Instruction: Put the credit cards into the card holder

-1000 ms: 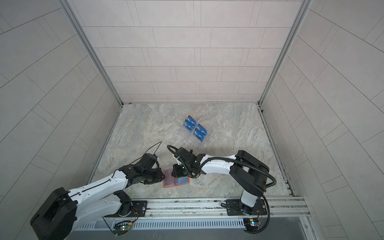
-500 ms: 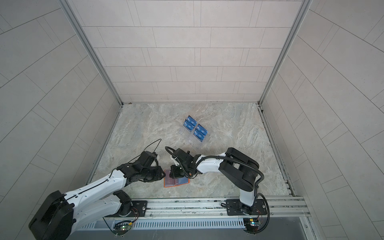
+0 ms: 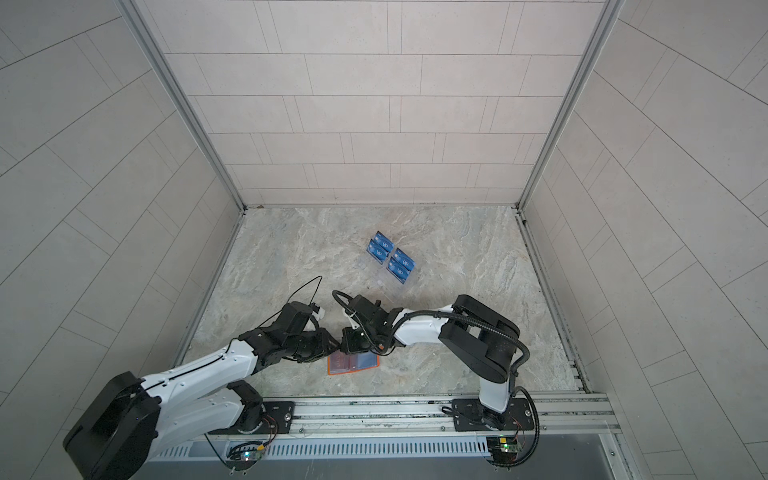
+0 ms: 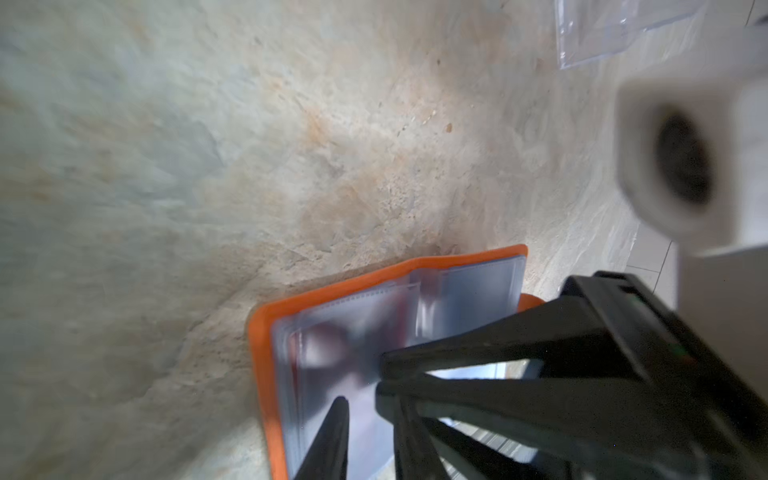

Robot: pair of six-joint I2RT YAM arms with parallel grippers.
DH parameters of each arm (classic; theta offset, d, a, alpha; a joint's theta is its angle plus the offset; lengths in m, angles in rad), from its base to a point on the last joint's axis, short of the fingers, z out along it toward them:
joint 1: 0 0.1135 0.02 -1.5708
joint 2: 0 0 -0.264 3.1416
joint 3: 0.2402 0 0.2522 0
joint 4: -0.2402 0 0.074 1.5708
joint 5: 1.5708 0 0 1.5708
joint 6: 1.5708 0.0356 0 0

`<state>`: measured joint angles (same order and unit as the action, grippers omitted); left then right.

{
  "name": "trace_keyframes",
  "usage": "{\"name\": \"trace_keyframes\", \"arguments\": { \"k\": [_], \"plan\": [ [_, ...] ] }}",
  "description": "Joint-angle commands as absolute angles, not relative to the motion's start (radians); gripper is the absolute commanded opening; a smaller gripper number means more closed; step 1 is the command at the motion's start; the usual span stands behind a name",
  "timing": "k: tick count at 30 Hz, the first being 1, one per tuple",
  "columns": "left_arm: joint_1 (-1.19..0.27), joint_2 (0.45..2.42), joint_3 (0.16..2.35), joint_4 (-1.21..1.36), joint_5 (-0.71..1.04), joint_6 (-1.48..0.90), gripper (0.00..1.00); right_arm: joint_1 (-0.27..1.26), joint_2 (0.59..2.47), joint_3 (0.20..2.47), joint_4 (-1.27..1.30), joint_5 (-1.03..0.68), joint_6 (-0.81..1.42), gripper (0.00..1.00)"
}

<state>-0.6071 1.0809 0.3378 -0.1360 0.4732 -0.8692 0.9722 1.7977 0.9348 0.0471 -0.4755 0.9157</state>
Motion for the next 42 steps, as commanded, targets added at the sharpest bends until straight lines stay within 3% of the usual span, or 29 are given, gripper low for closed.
{"name": "trace_keyframes", "arguments": {
  "k": [1,5,12,21,42],
  "plan": [
    [-0.605,1.1,0.315,-0.053,0.498,-0.877,0.25,0.946,1.726,0.942,0.025,-0.473,0.892,0.15],
    [-0.604,1.147,0.295,-0.021,0.505,-0.883,0.24,0.894,1.687,0.979,-0.033,-0.495,0.823,0.15],
    [-0.605,1.117,0.314,-0.113,0.489,-0.842,0.25,0.703,1.659,1.256,-0.491,-0.418,0.482,0.22],
    [-0.605,1.116,0.325,-0.165,0.477,-0.81,0.27,0.526,1.815,1.588,-0.781,-0.334,0.242,0.26],
    [-0.604,1.143,0.337,-0.144,0.493,-0.815,0.29,0.451,1.999,1.792,-0.927,-0.233,0.1,0.29]
  ]
}}
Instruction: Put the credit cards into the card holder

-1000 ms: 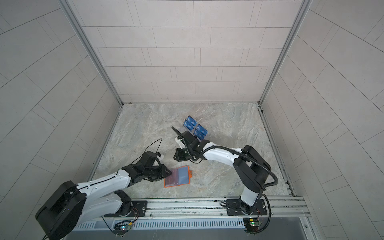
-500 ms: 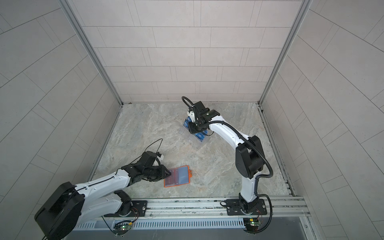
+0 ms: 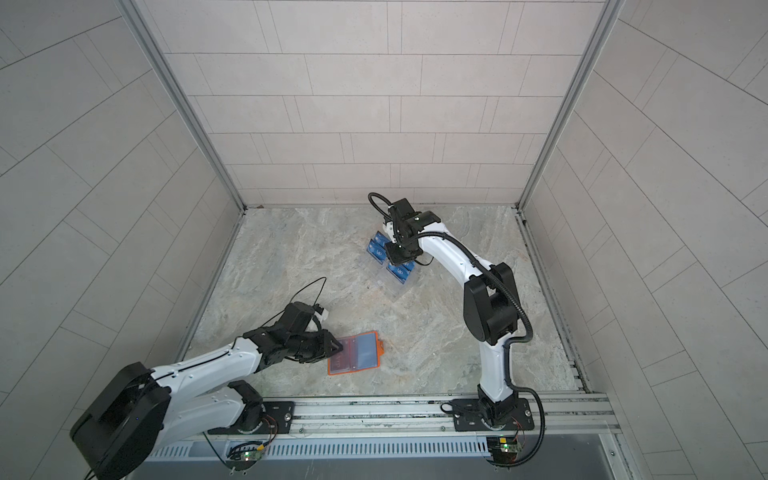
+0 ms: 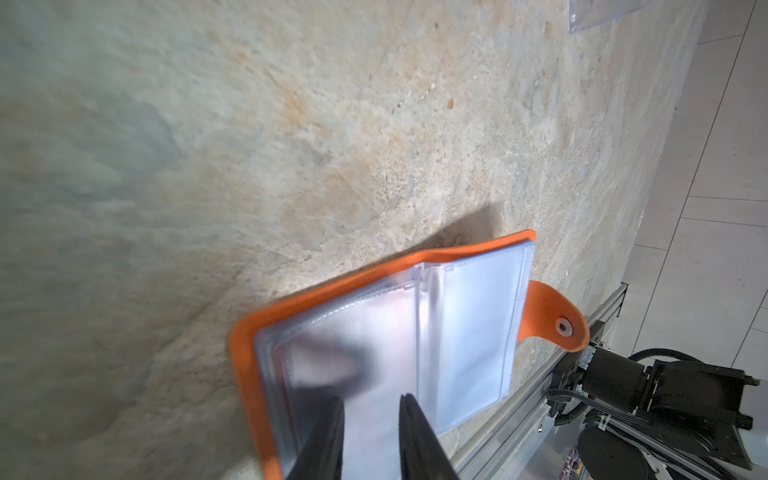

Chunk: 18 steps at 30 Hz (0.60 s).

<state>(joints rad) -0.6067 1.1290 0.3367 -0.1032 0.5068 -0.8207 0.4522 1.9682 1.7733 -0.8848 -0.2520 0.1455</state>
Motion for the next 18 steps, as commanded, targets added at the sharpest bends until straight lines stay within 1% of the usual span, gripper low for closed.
{"name": "trace_keyframes", "arguments": {
  "k": [1,10,18],
  "plan": [
    [-0.605,1.143,0.337,-0.145,0.492,-0.816,0.29,0.451,2.009,1.8,-0.934,-0.229,0.098,0.29],
    [-0.604,1.133,0.333,-0.153,0.491,-0.822,0.29,0.451,2.064,1.847,-0.961,-0.187,0.083,0.27],
    [-0.604,1.117,0.325,-0.156,0.488,-0.822,0.3,0.45,2.048,1.838,-0.952,-0.189,0.082,0.26]
  ]
}}
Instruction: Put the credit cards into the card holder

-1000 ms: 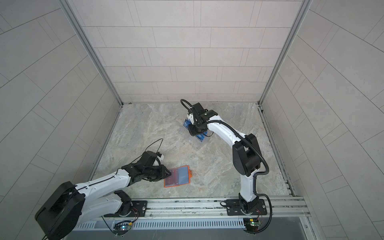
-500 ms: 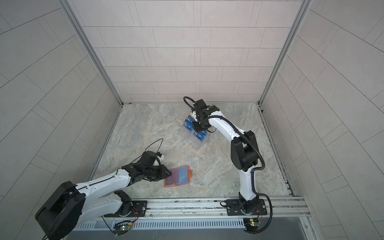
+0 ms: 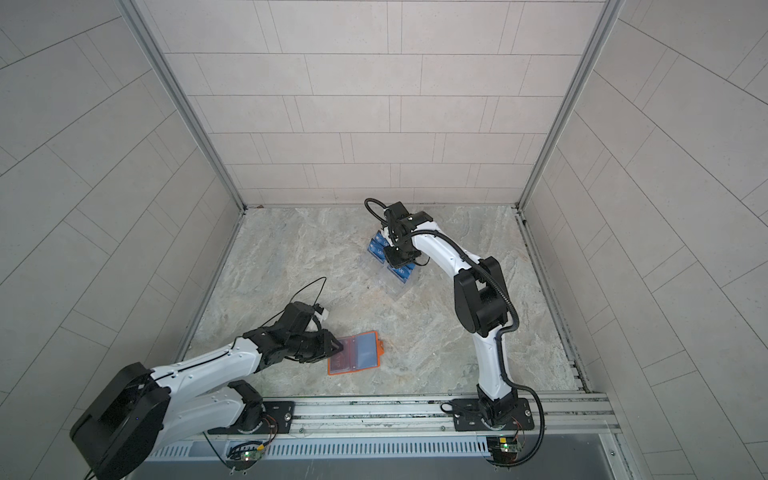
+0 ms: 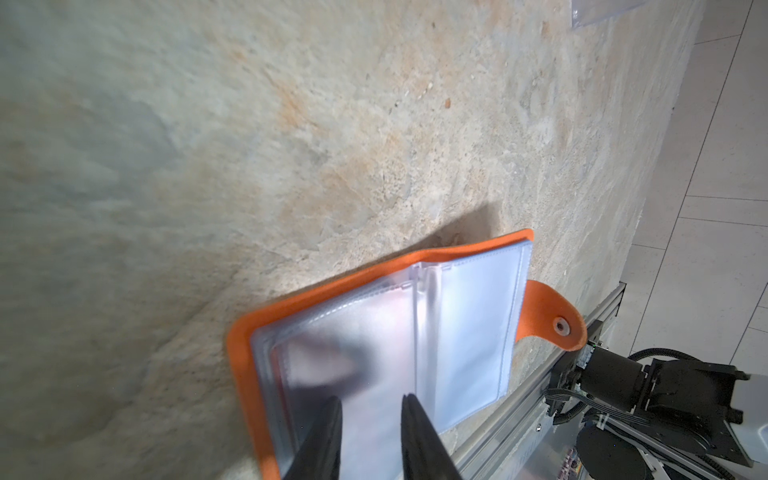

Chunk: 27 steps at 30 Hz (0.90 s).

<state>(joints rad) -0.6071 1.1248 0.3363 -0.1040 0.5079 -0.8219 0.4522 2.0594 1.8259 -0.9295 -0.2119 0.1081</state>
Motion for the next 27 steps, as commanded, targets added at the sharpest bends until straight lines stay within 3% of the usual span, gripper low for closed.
{"name": "trace_keyframes", "arguments": {
  "k": [1,27],
  "plan": [
    [-0.605,1.115,0.325,-0.156,0.487,-0.821,0.3,0.451,2.044,1.844,-0.953,-0.195,0.082,0.26],
    [-0.604,1.11,0.328,-0.16,0.488,-0.817,0.32,0.448,2.075,1.893,-0.989,-0.169,0.058,0.26]
  ]
}}
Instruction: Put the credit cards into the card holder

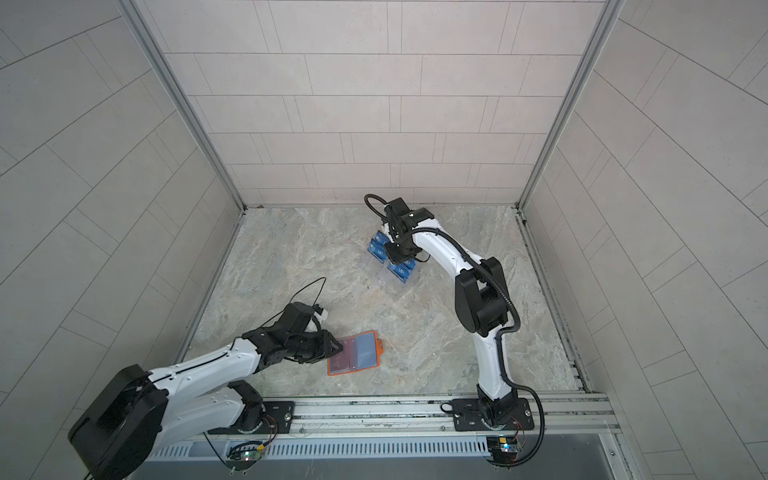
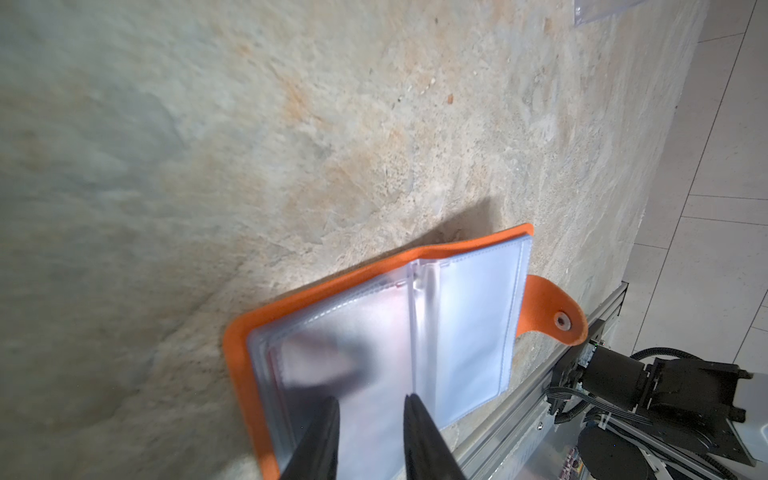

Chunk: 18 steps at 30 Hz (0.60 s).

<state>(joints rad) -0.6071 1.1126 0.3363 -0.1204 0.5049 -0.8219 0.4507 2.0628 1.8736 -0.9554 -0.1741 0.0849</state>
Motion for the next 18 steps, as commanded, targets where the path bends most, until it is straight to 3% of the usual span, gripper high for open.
{"name": "trace_keyframes", "arguments": {
  "k": [1,18],
  "plan": [
    [-0.604,1.111,0.329,-0.162,0.487,-0.816,0.32,0.448,2.078,1.893,-0.991,-0.17,0.057,0.26],
    [-0.605,1.111,0.336,-0.175,0.482,-0.811,0.33,0.448,2.091,1.885,-0.99,-0.209,0.055,0.23]
  ]
}}
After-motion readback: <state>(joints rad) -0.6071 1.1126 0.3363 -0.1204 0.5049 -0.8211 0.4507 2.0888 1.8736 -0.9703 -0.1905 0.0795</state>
